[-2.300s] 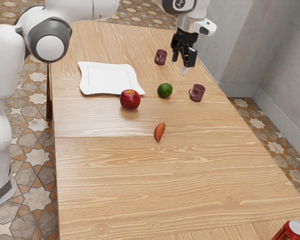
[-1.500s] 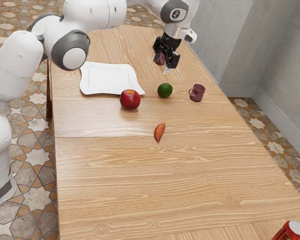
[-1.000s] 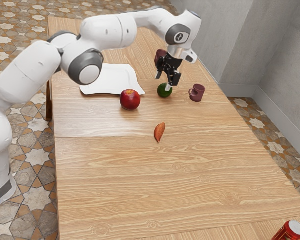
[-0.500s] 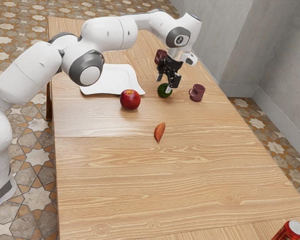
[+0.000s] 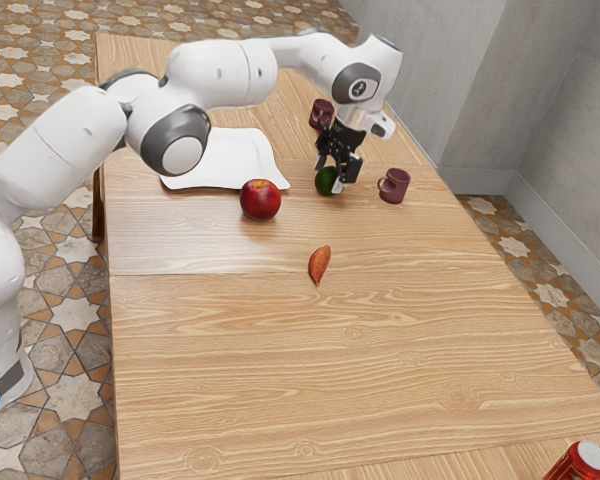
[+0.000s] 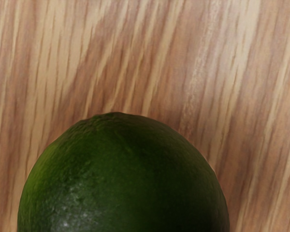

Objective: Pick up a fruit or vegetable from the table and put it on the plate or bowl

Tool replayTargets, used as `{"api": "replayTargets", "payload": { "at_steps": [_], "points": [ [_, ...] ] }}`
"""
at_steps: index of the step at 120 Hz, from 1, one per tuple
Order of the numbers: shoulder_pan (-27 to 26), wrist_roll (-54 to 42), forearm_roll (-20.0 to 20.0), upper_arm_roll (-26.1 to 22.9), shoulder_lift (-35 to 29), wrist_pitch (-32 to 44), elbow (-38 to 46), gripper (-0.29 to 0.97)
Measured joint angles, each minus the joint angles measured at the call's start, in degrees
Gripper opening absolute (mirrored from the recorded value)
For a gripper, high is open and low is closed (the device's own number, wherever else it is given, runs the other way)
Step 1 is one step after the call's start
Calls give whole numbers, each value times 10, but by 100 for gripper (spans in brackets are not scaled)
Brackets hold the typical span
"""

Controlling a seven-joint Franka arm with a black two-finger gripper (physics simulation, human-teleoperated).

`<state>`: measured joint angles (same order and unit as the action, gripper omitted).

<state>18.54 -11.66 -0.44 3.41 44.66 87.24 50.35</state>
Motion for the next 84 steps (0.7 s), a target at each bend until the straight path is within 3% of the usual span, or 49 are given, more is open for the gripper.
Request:
{"api": "replayTargets", "payload": {
  "at_steps": [55, 74, 84],
  "points": [
    [0, -4, -1, 0, 10, 3, 1, 67],
    [0, -1, 0, 2, 9, 1, 4, 41],
    [-1, 1, 2, 2, 8, 1, 5, 36]
  ]
}}
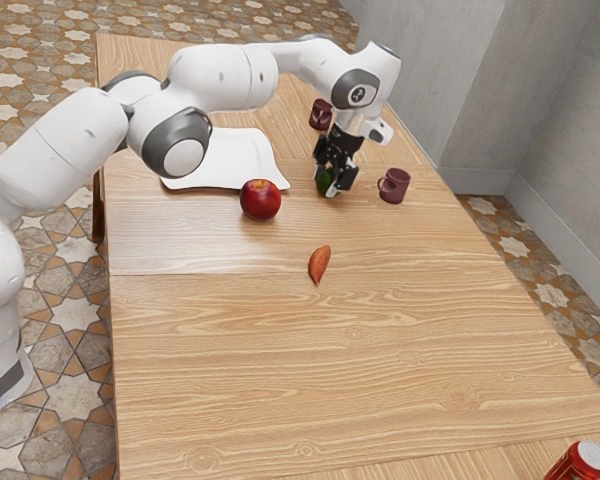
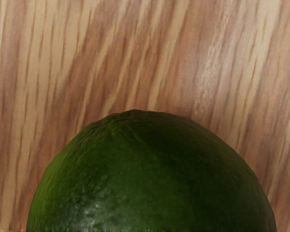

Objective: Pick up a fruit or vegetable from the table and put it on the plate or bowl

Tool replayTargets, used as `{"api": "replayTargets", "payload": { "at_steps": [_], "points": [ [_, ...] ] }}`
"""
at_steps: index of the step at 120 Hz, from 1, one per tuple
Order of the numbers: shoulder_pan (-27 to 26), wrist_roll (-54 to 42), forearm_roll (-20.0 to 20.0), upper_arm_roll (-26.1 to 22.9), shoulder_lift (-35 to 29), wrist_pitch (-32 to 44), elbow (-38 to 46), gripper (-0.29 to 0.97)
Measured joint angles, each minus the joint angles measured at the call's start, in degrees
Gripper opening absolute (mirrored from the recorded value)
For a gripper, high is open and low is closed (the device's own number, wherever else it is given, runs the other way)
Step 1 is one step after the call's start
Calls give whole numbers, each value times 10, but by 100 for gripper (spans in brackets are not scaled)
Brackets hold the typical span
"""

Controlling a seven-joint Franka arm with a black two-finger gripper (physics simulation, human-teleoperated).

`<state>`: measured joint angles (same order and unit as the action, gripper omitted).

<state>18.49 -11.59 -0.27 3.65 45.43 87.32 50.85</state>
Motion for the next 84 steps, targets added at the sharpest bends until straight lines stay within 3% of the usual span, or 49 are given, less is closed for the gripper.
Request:
{"api": "replayTargets", "payload": {
  "at_steps": [65, 75, 84],
  "points": [
    [-4, 9, 5, 0, -32, -23, 0, 34],
    [-5, 14, 5, 0, -62, -39, 21, 34],
    [-5, 18, 7, 0, -132, -38, 106, 34]
  ]
}}
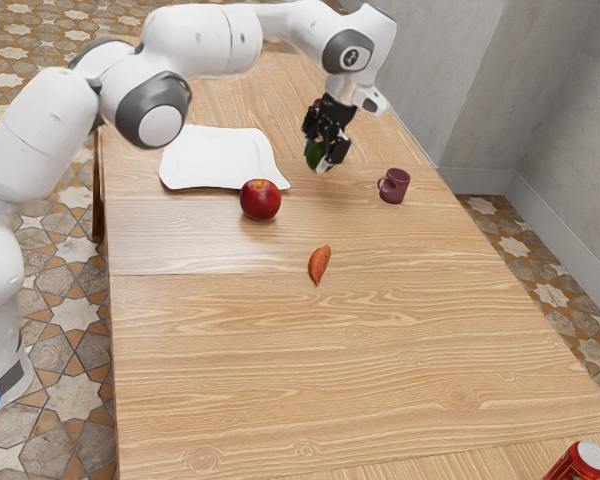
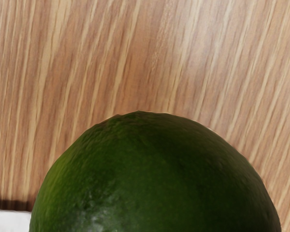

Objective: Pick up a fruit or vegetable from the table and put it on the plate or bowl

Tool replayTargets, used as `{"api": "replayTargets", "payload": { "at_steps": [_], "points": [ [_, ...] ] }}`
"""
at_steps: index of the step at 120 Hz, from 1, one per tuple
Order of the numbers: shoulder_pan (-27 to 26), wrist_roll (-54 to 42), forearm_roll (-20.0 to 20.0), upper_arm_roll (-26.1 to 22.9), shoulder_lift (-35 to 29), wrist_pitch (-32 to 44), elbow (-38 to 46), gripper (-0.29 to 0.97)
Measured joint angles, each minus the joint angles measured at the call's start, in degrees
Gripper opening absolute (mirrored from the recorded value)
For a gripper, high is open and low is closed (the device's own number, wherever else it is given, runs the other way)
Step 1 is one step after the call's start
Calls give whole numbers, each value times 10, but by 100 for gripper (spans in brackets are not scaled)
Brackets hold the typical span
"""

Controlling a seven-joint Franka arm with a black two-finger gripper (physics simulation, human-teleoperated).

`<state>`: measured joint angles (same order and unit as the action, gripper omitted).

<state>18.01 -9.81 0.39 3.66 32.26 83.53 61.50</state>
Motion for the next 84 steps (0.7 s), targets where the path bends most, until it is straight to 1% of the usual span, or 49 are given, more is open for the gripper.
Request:
{"api": "replayTargets", "payload": {
  "at_steps": [16, 34, 47, 84],
  "points": [
    [-1, 10, 11, 4, -115, 17, 139, 34],
    [0, 20, 17, 29, -198, 38, 248, 34],
    [0, 26, 23, 50, -221, 47, 281, 34],
    [3, 34, 32, 122, -253, 53, 332, 34]
  ]
}}
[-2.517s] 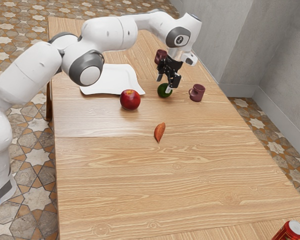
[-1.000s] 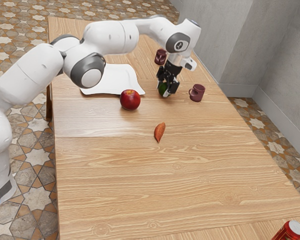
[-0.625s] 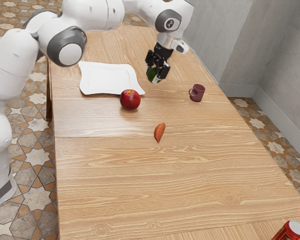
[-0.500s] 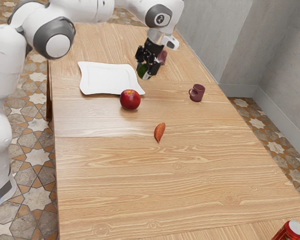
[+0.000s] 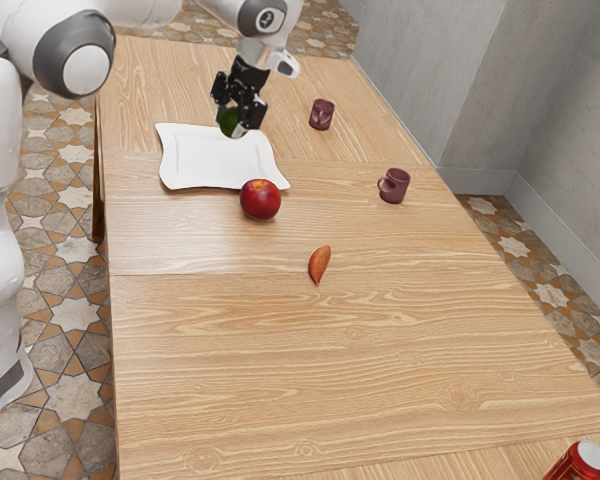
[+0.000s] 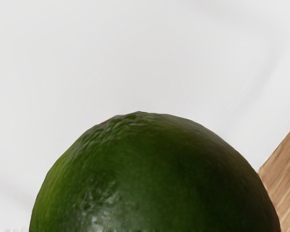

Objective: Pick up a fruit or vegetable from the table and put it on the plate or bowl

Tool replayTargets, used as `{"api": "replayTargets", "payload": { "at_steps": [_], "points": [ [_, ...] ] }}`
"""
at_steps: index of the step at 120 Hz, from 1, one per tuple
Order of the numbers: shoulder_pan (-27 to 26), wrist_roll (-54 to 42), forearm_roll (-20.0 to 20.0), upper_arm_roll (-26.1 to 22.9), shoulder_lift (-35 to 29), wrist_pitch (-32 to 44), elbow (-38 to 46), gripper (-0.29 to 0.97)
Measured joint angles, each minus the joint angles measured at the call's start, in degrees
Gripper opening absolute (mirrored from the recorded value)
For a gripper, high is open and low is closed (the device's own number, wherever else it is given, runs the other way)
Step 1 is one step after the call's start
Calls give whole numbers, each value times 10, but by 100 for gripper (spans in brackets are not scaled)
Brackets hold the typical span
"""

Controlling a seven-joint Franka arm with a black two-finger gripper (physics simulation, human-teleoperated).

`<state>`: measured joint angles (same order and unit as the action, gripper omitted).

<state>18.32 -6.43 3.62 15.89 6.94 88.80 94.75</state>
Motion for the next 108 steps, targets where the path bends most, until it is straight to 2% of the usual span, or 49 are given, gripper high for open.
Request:
{"api": "replayTargets", "payload": {
  "at_steps": [20, 51, 60, 72, 96, 108],
  "points": [
    [2, -1, 3, 34, 6, 6, 12, 35],
    [0, -14, 1, 38, 55, 33, -8, 35],
    [0, -11, -2, 37, 56, 33, -8, 49],
    [0, -8, -4, 36, 56, 34, -8, 59],
    [0, -17, -14, 23, 50, 34, -12, 66],
    [-1, -28, -17, 18, 45, 10, -93, 67]
  ]
}}
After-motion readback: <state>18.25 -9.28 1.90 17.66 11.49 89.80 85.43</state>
